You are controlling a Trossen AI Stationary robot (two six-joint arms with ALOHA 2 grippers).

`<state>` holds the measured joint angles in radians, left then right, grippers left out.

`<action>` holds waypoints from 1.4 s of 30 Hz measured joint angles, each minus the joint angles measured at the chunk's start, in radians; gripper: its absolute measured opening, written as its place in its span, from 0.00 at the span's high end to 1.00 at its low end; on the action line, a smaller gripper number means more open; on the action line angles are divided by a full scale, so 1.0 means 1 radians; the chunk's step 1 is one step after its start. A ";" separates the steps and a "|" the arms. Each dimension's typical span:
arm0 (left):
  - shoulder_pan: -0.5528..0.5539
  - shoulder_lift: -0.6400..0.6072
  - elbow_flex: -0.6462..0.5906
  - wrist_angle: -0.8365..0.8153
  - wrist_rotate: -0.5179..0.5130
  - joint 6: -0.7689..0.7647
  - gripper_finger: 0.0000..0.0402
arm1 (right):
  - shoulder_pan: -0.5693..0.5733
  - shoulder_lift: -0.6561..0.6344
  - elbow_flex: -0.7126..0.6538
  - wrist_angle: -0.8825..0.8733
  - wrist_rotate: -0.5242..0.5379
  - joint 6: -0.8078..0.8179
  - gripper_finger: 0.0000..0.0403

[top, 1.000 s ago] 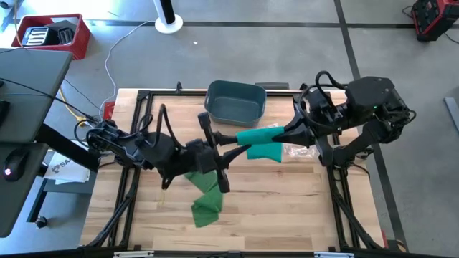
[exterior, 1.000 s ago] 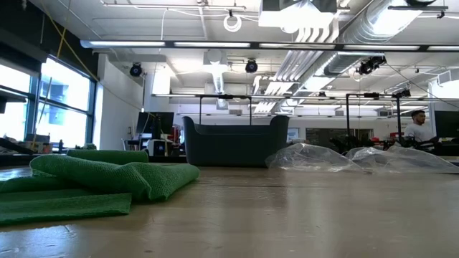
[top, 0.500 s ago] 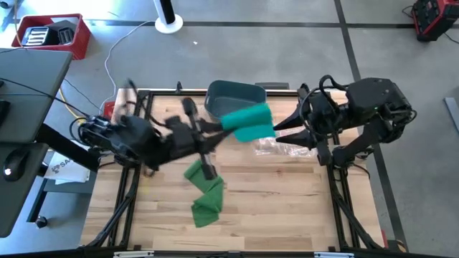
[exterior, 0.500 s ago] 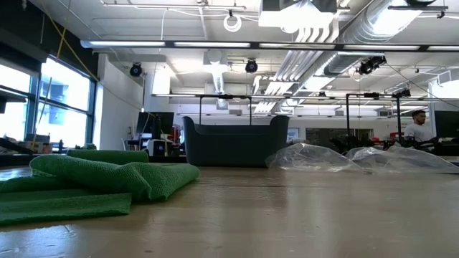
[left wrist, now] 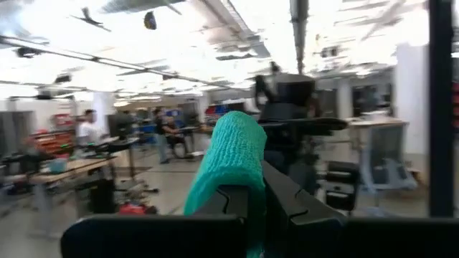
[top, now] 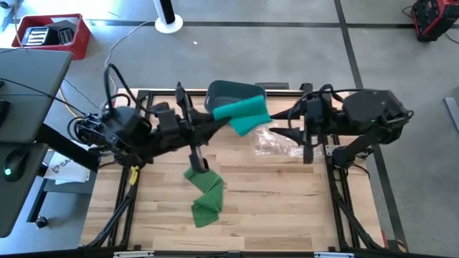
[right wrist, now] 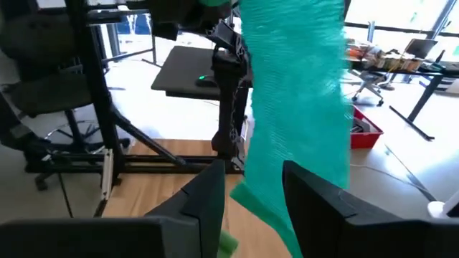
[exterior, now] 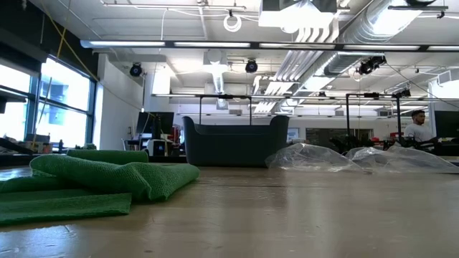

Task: Roll bandage
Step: Roll the blue bandage

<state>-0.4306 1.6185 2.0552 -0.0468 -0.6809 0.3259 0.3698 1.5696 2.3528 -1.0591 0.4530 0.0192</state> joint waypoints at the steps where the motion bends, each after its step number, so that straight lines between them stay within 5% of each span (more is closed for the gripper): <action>1: 0.000 0.002 0.000 -0.008 0.031 -0.002 0.99 | -0.006 0.010 0.000 0.012 0.001 -0.001 0.67; 8: 0.001 0.002 -0.001 -0.035 0.097 -0.036 0.99 | -0.016 0.064 0.000 0.074 0.020 -0.024 0.67; 14: 0.001 0.002 -0.001 -0.036 0.096 -0.037 0.99 | 0.005 0.038 0.000 0.054 -0.107 0.025 0.67; 21: 0.001 0.002 -0.001 -0.039 0.096 -0.047 0.99 | -0.005 -0.010 0.001 0.068 -0.116 0.061 0.66; 35: 0.019 0.002 -0.001 -0.052 0.137 -0.090 0.99 | -0.073 0.029 0.000 0.117 -0.048 0.046 0.48; 42: 0.025 0.002 -0.001 -0.053 0.141 -0.098 0.99 | -0.082 0.077 0.000 0.278 -0.276 -0.047 0.54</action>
<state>-0.4056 1.6207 2.0544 -0.1000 -0.5404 0.2278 0.2879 1.6464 2.3531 -0.7814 0.1769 -0.0277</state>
